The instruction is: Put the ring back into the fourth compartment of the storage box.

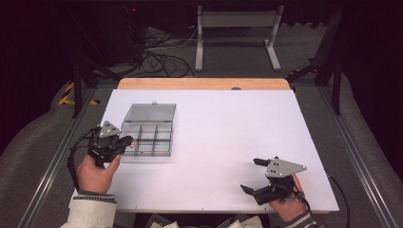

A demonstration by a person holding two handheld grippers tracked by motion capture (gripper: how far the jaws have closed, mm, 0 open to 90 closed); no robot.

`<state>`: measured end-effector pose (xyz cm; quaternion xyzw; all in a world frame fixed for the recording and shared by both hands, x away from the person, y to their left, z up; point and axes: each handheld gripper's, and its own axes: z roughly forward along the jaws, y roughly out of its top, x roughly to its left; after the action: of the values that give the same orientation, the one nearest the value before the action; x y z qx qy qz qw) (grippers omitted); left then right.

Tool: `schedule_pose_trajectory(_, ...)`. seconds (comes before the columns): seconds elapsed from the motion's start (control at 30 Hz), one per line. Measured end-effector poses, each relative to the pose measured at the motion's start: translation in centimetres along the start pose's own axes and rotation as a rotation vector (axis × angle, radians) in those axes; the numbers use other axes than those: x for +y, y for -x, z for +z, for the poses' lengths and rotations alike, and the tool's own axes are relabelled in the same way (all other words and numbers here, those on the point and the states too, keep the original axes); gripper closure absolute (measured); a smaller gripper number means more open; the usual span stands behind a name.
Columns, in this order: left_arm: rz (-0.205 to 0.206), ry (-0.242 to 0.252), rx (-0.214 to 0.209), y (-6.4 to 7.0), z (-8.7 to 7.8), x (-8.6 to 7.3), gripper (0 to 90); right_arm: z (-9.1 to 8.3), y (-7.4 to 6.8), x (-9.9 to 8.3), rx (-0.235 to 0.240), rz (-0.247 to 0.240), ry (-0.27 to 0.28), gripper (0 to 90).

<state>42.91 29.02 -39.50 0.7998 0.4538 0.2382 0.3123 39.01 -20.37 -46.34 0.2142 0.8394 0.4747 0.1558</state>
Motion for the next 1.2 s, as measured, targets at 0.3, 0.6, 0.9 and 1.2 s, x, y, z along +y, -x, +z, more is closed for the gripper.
schedule_pose_trajectory(0.3, -0.058, -0.004, 0.027, -1.4, 0.8, -0.7, 86.3, 0.0, 0.0, 0.0, 0.000, -0.001, -0.002, 4.2)
schedule_pose_trajectory(0.6, -0.089, -0.013, 0.052, -2.2, 1.7, -1.3, 86.3, 0.0, 0.0, 0.0, 0.001, 0.000, -0.003, 4.3)
schedule_pose_trajectory(0.9, -0.125, -0.024, 0.068, -3.0, 2.9, -1.6, 86.3, 0.0, 0.0, 0.0, 0.000, -0.001, -0.005, 4.3)
schedule_pose_trajectory(1.2, -0.145, -0.030, 0.077, -3.6, 3.9, -1.6, 86.3, 0.1, 0.0, 0.0, 0.001, 0.002, -0.003, 4.3)
